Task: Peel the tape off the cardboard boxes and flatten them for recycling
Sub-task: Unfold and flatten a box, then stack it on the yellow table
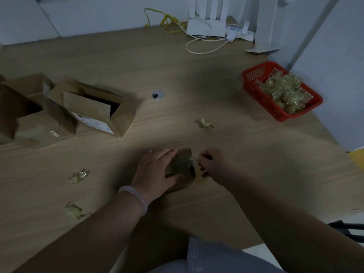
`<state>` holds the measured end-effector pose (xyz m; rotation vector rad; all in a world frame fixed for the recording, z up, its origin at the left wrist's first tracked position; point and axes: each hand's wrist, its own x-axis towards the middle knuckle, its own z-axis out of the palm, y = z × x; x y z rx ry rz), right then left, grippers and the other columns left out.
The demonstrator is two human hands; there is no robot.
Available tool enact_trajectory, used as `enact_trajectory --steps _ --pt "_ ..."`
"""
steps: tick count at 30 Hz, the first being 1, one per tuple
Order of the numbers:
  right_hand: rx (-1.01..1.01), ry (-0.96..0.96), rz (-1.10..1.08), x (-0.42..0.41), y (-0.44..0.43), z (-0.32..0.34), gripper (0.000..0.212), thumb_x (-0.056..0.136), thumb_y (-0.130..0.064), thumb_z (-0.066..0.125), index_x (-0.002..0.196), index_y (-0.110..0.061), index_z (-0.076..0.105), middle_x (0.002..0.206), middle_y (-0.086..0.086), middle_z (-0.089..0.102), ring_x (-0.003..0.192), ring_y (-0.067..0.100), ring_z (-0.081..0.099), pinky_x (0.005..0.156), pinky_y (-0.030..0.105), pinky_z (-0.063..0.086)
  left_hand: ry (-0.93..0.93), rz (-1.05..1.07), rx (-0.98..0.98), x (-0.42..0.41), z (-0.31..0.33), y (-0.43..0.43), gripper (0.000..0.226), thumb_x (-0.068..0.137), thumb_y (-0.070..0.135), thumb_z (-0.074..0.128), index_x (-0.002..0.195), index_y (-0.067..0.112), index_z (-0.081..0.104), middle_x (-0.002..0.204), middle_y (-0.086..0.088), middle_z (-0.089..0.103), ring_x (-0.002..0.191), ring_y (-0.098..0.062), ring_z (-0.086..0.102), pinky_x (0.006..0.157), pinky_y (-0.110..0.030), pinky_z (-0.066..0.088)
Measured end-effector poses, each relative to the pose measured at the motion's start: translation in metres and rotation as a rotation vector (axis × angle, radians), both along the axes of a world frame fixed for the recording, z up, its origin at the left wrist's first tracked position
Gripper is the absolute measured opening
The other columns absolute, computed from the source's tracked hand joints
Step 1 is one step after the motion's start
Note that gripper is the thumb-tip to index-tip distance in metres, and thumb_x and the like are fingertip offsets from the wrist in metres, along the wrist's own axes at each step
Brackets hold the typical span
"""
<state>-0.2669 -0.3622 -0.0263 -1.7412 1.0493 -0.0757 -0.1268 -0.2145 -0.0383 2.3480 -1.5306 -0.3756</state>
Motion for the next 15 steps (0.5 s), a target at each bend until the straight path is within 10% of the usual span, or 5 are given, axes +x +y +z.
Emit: enact_trajectory --steps 4,10,15 --pt "-0.13 -0.015 -0.116 0.004 0.003 -0.013 0.018 0.092 -0.023 0.06 0.075 -0.027 0.056 0.076 0.0 0.065 0.072 0.02 0.068 0.065 0.044 0.06 0.021 -0.006 -0.006 0.001 0.0 0.001 0.079 0.082 0.063 0.056 0.148 0.03 0.028 0.153 0.009 0.03 0.14 -0.012 0.024 0.117 -0.031 0.007" --pt "0.468 -0.166 -0.316 0.0 0.005 -0.015 0.012 0.093 -0.025 0.062 0.085 -0.017 0.068 0.079 0.001 0.071 0.074 0.015 0.07 0.062 0.033 0.058 0.035 -0.01 -0.019 0.002 -0.001 0.003 0.081 0.079 0.067 0.051 0.148 0.031 0.027 0.153 0.009 0.029 0.137 -0.011 0.02 0.112 -0.027 0.001" --pt "0.294 -0.124 -0.179 -0.001 0.01 -0.016 0.004 0.083 -0.022 0.073 0.08 -0.021 0.07 0.083 0.003 0.073 0.084 0.02 0.07 0.071 0.039 0.06 0.006 -0.011 -0.015 0.001 -0.003 0.001 0.08 0.081 0.064 0.054 0.148 0.03 0.027 0.152 0.009 0.03 0.139 -0.012 0.024 0.115 -0.028 0.002"
